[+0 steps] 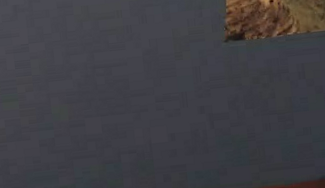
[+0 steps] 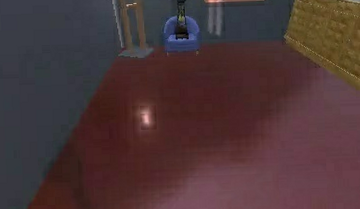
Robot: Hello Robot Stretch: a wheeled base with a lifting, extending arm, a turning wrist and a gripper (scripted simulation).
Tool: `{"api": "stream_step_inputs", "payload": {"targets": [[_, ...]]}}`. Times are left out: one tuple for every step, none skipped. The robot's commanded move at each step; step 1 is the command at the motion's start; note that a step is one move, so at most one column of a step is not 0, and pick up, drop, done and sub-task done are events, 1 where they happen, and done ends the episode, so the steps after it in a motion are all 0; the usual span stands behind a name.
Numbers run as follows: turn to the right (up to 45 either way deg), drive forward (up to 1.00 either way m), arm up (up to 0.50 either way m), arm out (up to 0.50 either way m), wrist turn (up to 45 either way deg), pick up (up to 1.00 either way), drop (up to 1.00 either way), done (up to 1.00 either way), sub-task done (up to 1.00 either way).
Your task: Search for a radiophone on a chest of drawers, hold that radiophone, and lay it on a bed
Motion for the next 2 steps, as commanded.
{"api": "stream_step_inputs", "payload": {"targets": [[-45.0, 0.00, 0.00, 0.00, 0.0, 0.00, 0.00, 0.00, 0.00], [-9.0, 0.00, 0.00, 0.00, 0.0, 0.00, 0.00, 0.00, 0.00]]}}
